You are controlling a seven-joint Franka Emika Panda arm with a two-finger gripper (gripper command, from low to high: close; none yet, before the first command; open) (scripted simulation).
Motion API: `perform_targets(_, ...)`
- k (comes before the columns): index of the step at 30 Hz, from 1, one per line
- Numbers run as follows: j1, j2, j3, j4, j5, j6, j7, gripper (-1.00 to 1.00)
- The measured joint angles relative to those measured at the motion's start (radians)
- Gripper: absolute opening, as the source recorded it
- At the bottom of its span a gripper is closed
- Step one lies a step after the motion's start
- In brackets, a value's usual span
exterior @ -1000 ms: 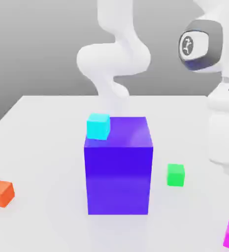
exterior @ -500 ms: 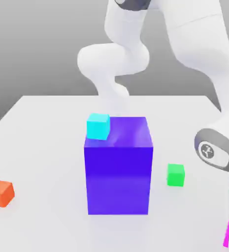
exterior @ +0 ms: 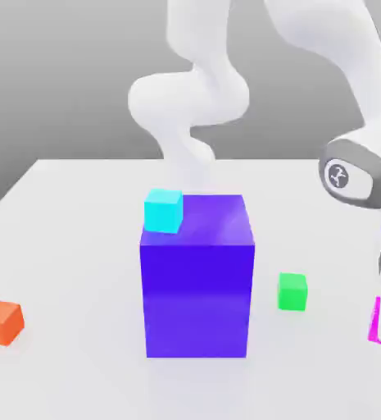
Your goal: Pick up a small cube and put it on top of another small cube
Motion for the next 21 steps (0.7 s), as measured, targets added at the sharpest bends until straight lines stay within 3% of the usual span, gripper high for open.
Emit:
perform_targets(14, 0.137, -0.472, -0.003, -0.5, 0.262, 0.041, -0.238, -1.0)
perform_targets(21, 0.086, -0.278, 0.027, -0.521, 0.178, 0.256, -0.185, -1.0)
